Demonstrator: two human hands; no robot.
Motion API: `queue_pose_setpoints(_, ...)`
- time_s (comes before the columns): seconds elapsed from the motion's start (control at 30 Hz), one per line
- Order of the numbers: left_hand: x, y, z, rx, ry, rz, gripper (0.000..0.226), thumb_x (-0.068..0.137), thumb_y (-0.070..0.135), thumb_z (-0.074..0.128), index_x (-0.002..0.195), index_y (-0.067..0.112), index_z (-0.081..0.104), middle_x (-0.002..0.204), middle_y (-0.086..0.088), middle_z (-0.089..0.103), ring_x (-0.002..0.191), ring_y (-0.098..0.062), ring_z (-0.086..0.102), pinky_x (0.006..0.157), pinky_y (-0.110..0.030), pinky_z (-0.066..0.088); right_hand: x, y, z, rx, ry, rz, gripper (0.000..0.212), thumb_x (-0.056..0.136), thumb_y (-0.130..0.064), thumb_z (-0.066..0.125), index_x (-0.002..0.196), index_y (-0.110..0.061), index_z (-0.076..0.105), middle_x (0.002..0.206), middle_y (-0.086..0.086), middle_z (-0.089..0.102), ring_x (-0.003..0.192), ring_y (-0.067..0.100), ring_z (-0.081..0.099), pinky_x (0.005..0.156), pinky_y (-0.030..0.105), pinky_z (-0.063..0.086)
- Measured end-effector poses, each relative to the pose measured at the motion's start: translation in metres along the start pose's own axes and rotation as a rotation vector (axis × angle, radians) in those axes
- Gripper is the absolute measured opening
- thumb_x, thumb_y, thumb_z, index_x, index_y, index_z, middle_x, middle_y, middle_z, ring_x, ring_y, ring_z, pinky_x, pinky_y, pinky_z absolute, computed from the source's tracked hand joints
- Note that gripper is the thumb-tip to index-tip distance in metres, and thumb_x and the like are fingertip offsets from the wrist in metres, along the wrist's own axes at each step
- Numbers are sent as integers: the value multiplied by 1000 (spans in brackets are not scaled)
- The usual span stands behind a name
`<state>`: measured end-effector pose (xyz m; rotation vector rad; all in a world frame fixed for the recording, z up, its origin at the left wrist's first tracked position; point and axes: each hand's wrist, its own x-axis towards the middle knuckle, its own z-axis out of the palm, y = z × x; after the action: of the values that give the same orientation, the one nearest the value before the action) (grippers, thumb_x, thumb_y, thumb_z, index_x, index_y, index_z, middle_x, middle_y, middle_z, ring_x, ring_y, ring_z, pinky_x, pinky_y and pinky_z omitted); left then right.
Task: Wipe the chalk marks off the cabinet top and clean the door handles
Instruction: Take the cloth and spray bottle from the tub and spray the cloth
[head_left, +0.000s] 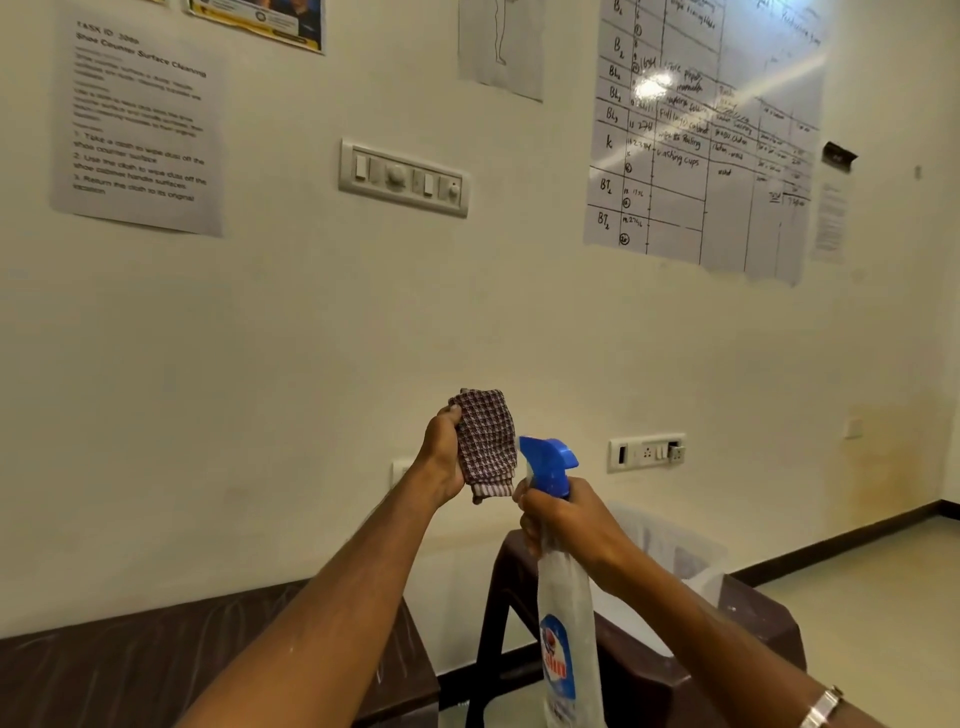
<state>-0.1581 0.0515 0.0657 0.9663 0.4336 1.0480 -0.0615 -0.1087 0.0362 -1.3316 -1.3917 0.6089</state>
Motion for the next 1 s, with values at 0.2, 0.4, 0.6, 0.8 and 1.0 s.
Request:
queue_pose_setpoints(0.2, 0, 0, -1, 13, -1, 6, 46, 102, 31, 26, 127, 4, 54, 111, -19, 65, 95, -33, 64, 73, -43, 54, -4, 6, 16, 5, -135, 46, 11, 86, -16, 57, 82, -7, 54, 61, 5, 54, 57, 20, 54, 64, 34, 51)
queue_pose_setpoints(0.4, -2, 4, -7, 1, 9, 18, 43, 103, 29, 26, 125, 6, 53, 112, -20, 64, 99, -34, 62, 76, -47, 53, -5, 9, 9, 62, -38, 26, 31, 74, -27, 56, 94, -3, 57, 58, 3, 53, 51, 15, 53, 57, 28, 51)
queue_pose_setpoints(0.6, -2, 5, -10, 1, 21, 29, 43, 102, 30, 26, 127, 6, 52, 118, -21, 63, 103, -35, 62, 78, -47, 53, -10, 6, 10, -58, -134, 71, 19, 74, -25, 56, 76, -7, 51, 58, 3, 53, 52, 14, 53, 55, 22, 51)
queue_pose_setpoints(0.8, -3, 1, -6, 10, 25, 26, 40, 103, 31, 27, 118, 8, 56, 107, -18, 65, 93, -32, 63, 74, -44, 53, -1, -7, 10, 48, -49, -42, 24, 75, -23, 56, 86, -2, 54, 58, 4, 53, 50, 16, 53, 56, 29, 51)
queue_pose_setpoints(1.0, -5, -4, -4, 61, 37, 23, 40, 103, 31, 26, 119, 9, 56, 102, -15, 66, 88, -30, 64, 72, -43, 54, 6, -13, 12, -52, -37, -40, 10, 90, -12, 55, 83, -5, 56, 60, 3, 55, 53, 15, 55, 61, 30, 53)
